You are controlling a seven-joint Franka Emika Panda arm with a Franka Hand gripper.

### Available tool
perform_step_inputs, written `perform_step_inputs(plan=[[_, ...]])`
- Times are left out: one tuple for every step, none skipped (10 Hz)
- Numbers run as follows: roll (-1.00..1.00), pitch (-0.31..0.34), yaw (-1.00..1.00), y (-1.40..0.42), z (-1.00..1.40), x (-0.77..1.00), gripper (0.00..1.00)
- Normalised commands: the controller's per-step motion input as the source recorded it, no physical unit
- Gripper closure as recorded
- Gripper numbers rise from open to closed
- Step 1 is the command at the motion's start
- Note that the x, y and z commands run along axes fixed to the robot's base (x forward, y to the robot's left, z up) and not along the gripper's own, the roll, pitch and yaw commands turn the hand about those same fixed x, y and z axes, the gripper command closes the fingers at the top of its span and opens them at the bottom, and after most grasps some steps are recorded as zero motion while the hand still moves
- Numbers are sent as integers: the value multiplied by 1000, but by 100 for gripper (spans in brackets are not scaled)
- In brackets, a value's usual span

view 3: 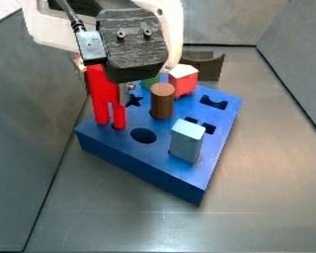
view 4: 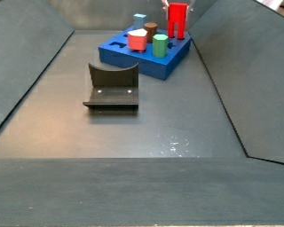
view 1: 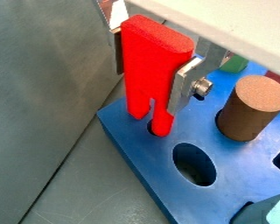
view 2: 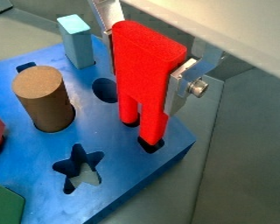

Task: Pick up the square-circle object. Move up. Rotate the square-circle object. Move to above the board. Insert the square-circle object.
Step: Insert the square-circle object.

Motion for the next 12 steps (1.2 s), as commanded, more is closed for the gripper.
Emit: perform_step_inputs(plan=[[-44,-11,0,0,-97,0,100],[-1,-16,-29,0,-220,0,100],[-13,0,-80,0,-74,0,100],[-21,0,-11,0,0,0,100],[-17,0,-83,0,-43,11,100],[0,0,-563,0,-131,140,100],[-31,0,-197,0,0,40,100],[0,0,0,0,-23,0,100],[-44,-41,-286,0,-189,0,100],[-14,-6,-240,0,-57,0,100],[0,0,-57,0,0,0,100],[0,0,-526,0,-77,109,100]])
